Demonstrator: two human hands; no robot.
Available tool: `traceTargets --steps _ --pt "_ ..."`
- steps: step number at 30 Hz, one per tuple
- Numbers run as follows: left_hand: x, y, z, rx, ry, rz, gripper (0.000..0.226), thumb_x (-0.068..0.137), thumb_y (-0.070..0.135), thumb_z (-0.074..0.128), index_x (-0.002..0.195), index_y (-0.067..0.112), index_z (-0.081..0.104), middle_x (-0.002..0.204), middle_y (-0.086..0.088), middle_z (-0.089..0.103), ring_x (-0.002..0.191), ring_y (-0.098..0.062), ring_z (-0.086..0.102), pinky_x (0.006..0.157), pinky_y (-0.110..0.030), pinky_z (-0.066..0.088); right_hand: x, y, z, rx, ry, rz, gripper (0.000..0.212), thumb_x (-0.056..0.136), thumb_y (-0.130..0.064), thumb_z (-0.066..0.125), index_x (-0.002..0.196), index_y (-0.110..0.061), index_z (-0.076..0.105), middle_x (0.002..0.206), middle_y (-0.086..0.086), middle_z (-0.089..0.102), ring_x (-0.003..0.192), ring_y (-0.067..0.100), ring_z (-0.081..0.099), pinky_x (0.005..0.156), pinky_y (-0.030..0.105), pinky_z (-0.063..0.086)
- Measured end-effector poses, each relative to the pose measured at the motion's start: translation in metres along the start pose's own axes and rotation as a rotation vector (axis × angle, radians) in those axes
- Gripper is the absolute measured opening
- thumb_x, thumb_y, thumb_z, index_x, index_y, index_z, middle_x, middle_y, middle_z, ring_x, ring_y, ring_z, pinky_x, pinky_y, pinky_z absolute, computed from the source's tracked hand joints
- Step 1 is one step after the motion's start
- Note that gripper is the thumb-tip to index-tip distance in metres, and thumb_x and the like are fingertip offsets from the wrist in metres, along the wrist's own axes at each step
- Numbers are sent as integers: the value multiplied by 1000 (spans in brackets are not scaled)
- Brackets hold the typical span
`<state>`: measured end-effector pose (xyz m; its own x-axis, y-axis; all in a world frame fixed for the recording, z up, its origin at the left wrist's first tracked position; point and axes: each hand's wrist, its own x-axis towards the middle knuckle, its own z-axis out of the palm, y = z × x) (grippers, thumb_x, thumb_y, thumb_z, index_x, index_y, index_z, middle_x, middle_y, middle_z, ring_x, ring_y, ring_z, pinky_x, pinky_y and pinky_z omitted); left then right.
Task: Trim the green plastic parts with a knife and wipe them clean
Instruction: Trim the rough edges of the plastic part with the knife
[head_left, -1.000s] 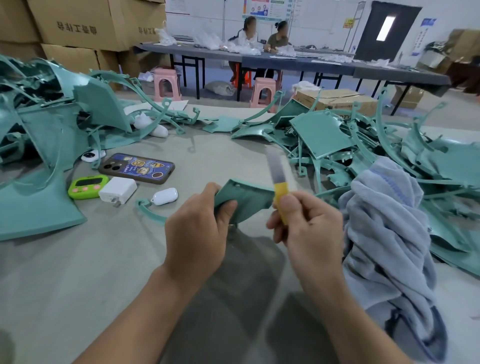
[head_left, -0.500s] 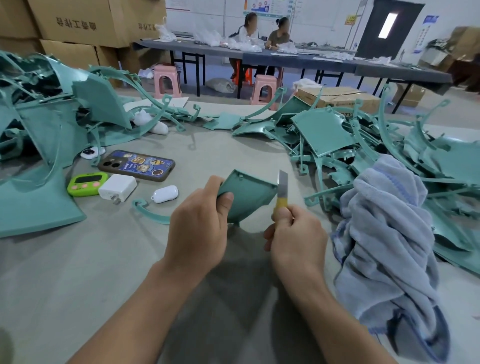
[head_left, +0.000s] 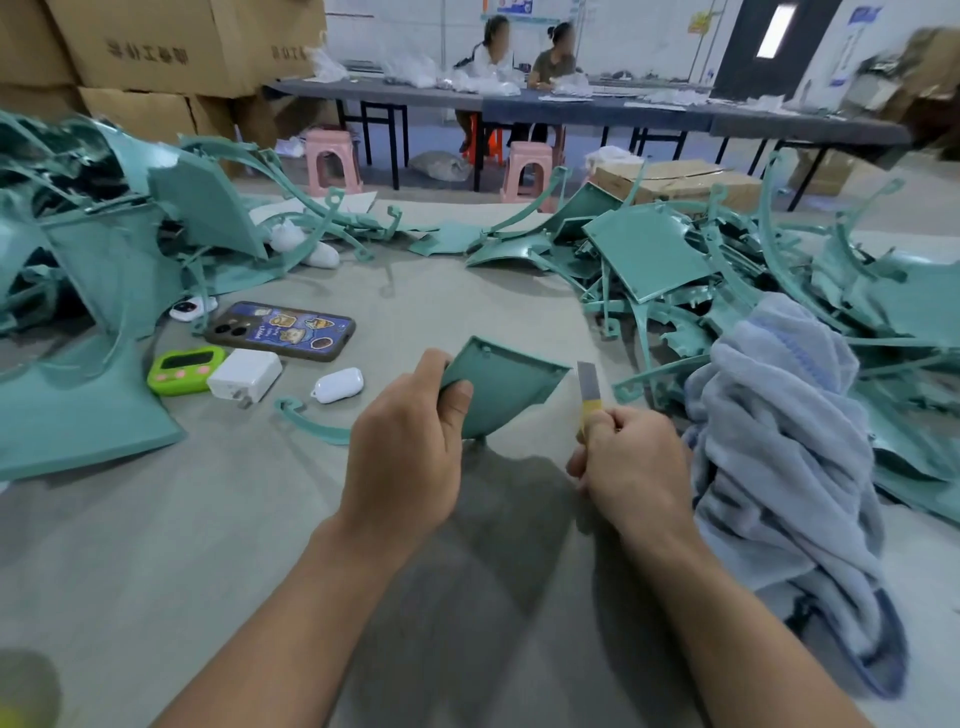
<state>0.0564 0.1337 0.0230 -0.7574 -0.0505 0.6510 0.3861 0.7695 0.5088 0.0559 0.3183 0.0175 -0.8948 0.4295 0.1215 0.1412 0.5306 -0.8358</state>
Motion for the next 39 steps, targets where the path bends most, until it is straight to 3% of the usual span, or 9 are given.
traceTargets --steps 6,10,14,20,24,28,32,35,39 --pt "-3 -8 -6 -132 -19 71 13 101 25 51 96 15 57 69 5 48 63 -19 42 58 -33 35 5 2 -4 45 57 -117 39 94 -33 54 64 -10 64 56 0 67 52 20 62 57 37 50" --pt "-3 -6 -14 -258 -66 241 11 99 20 57 106 25 65 89 18 61 85 -1 57 76 -18 44 6 9 -9 -76 74 -122 23 89 -38 62 76 -20 69 62 -4 68 64 20 64 60 34 50" --pt "-3 -5 -10 -260 -55 342 30 88 1 63 108 18 77 107 11 70 102 -11 63 92 -33 50 4 8 -11 -80 177 -136 40 89 -44 47 69 -14 64 58 -5 64 56 19 59 53 34 46" --pt "5 -11 -12 -382 8 136 61 72 -23 51 91 27 80 118 9 67 117 -14 58 100 -24 43 2 -19 -14 986 -298 516 48 107 -46 42 83 -8 58 60 11 67 38 19 58 37 18 41" --pt "7 -19 -10 -345 -15 58 66 75 -23 50 96 35 76 137 14 58 140 -8 41 114 -16 29 0 -21 -18 977 -474 543 12 101 -15 55 95 -5 54 60 10 51 38 14 55 33 17 38" --pt "7 -23 -6 -503 -29 -360 70 89 -3 68 150 20 44 151 9 47 139 -2 44 105 -7 36 -8 -24 -13 992 -524 549 14 101 -4 51 98 6 60 59 13 61 41 16 59 36 17 44" --pt "5 -13 -2 -1116 -315 -728 33 100 -1 38 121 0 63 124 -12 70 116 -27 65 98 -36 56 -16 -25 1 1045 -530 564 14 103 -6 52 101 6 60 63 16 68 46 18 65 42 22 52" --pt "4 -7 -3 -1346 -347 -761 38 81 -6 38 114 -14 56 116 -20 56 106 -34 54 110 -57 44 -25 -28 10 929 -573 525 21 105 -10 49 96 6 60 64 19 69 45 18 65 42 23 53" --pt "5 -10 -12 -1617 -419 -722 41 58 17 70 96 6 81 111 -13 74 102 -25 72 88 -37 60 -32 -30 16 919 -587 558 25 105 -11 49 99 12 59 65 22 69 45 22 65 40 25 52"
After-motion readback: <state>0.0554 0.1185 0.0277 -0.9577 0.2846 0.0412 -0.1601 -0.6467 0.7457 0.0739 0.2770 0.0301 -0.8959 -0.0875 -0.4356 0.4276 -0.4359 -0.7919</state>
